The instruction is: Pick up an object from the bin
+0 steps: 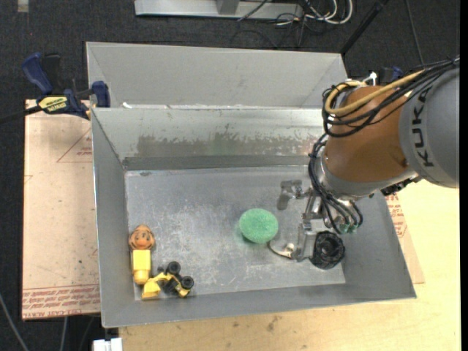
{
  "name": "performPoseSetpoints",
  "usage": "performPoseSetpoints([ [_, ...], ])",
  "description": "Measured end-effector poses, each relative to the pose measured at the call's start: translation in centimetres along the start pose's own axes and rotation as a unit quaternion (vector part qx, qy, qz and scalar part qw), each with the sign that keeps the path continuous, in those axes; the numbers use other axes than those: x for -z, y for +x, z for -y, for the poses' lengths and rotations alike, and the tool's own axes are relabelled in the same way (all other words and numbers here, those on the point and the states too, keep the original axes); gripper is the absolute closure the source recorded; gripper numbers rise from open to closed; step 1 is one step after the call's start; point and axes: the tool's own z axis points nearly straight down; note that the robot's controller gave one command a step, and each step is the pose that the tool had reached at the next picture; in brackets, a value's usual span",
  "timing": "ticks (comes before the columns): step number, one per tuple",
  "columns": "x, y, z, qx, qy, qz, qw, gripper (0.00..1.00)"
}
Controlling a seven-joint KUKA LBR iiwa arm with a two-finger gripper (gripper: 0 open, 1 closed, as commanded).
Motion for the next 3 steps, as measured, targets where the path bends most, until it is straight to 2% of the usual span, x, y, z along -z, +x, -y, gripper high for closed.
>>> performPoseSetpoints([
  [1,0.4,-0.2,0.0,0.000,0.000,0.0036,1.0000,0.00],
  [2,-4.9,-1.9,-5.3,-0.003,0.000,0.0072,1.0000,0.00],
  [3,-9.1,2.1,-1.9,-0.042,0.000,0.0033,0.9991,1.00],
])
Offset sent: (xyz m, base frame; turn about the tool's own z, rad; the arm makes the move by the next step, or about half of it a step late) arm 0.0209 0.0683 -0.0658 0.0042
